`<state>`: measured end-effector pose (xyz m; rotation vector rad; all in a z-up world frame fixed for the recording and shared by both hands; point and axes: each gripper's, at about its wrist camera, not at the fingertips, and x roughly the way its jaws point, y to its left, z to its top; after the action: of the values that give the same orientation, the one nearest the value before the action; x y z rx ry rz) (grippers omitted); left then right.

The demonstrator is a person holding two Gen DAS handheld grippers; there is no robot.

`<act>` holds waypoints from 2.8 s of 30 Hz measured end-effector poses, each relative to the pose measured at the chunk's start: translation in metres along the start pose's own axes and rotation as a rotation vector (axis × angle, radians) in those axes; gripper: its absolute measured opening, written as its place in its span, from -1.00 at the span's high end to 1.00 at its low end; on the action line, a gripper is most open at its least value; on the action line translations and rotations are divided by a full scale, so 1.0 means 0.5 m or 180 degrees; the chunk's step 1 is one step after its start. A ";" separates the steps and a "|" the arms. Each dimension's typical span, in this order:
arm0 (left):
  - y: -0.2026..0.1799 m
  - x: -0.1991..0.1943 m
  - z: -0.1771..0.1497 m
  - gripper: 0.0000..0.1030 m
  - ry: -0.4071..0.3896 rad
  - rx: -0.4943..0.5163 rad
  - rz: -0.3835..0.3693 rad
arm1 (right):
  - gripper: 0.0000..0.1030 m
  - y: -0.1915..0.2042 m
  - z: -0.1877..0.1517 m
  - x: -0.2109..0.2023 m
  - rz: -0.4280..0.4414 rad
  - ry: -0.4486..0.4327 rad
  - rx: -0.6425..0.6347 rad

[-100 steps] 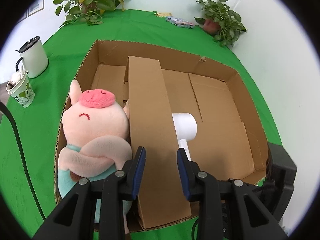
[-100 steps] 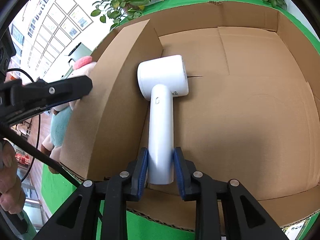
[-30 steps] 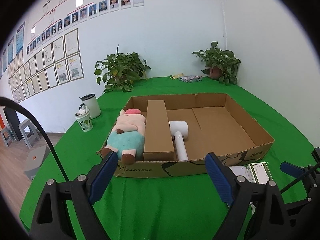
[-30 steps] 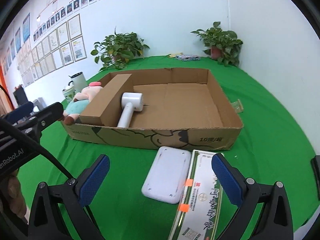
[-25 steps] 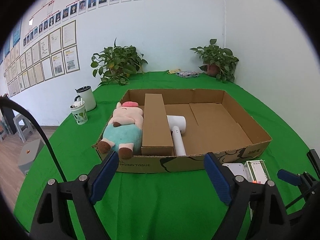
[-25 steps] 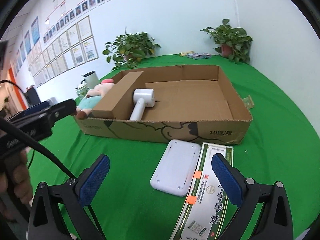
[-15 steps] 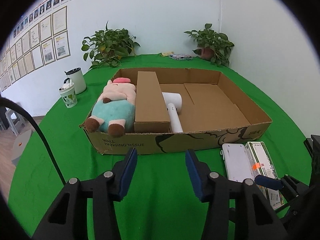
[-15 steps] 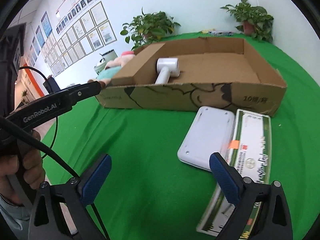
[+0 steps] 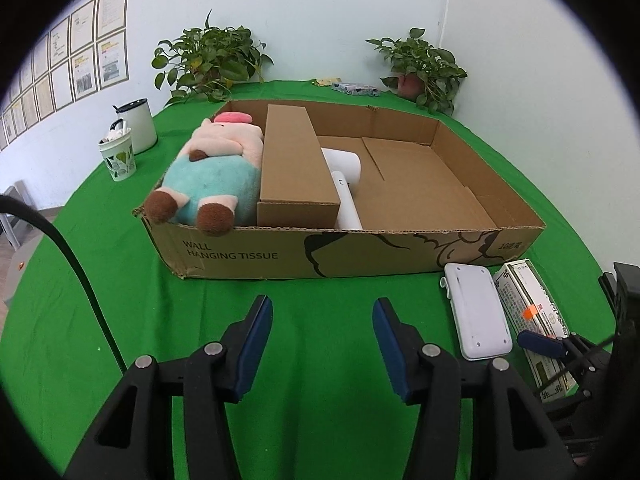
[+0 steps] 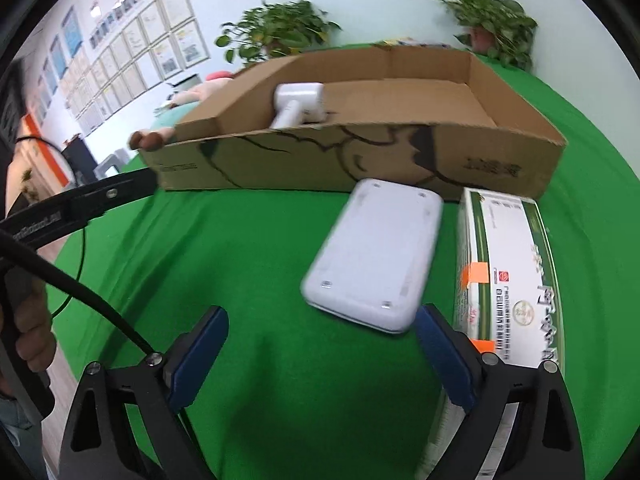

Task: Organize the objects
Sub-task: 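Withdraw the right tool and move it to the white rectangular device, then grasp the white rectangular device with the right tool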

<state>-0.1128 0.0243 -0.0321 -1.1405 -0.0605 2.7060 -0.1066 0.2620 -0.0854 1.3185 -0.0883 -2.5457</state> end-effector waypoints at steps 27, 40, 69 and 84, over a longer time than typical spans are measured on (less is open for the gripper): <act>0.022 0.052 -0.011 -0.24 0.0413 -0.0168 -0.0442 | -0.30 0.041 0.018 0.038 -0.0324 0.0159 -0.0118; -0.067 0.121 -0.079 -0.24 0.1356 -0.0389 -0.1805 | -0.99 0.087 -0.068 -0.053 0.0051 -0.0066 -0.0498; -0.084 0.132 -0.108 0.47 0.1486 -0.0766 -0.1924 | -0.28 0.062 -0.108 -0.065 -0.0187 -0.0046 -0.0222; -0.062 0.089 -0.079 0.55 0.1283 -0.0560 -0.1823 | -0.24 0.066 -0.108 -0.088 -0.0066 -0.0170 -0.0012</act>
<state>-0.1096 0.0620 -0.0876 -1.4306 -0.4886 1.9707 -0.0318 0.2458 -0.0763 1.2566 -0.0808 -2.5975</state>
